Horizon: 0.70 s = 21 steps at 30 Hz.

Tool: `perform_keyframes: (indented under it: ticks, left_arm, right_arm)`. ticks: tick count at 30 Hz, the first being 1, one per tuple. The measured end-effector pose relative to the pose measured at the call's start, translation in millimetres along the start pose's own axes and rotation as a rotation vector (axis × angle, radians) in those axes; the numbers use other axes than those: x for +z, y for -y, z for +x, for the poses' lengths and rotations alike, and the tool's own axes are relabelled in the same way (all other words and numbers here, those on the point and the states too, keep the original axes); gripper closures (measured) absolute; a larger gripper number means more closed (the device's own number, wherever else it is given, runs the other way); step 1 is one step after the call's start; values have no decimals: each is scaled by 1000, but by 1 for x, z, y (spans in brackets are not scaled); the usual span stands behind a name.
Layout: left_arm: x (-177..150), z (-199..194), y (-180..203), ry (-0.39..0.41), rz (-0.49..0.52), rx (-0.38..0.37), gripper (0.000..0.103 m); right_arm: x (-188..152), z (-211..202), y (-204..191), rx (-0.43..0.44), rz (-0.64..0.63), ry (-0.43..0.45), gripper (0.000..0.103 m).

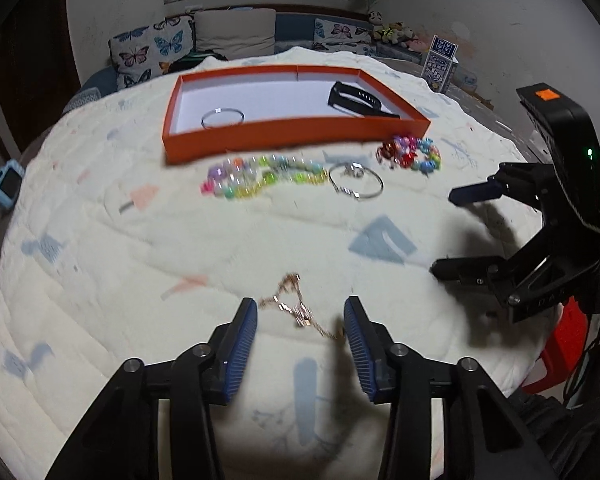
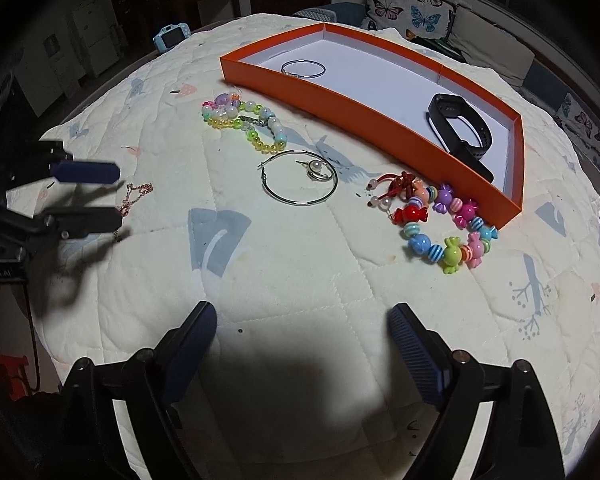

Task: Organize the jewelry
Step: 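Grasp the rose-gold chain bracelet with the left tool while the right tool approaches the pearl hoop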

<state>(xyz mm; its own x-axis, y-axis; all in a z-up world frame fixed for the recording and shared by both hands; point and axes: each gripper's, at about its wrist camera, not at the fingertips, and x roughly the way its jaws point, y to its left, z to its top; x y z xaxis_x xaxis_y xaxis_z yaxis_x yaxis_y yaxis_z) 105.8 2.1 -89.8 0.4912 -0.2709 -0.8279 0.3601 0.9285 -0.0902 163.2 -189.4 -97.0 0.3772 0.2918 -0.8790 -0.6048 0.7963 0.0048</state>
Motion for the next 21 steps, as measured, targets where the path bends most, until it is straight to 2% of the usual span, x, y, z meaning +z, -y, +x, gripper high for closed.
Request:
perform_keyframes:
  ticks: [2, 12, 21]
  left_arm:
    - [-5, 3, 2, -5, -3, -1, 63]
    - [-4, 4, -2, 25, -20, 7, 75]
    - [-5, 7, 5, 46, 10, 39, 86]
  right_arm:
    - [-1, 1, -1, 1, 1, 1, 0]
    - [-5, 2, -5, -9, 27, -3, 0]
    - [2, 2, -9, -4, -11, -5, 0]
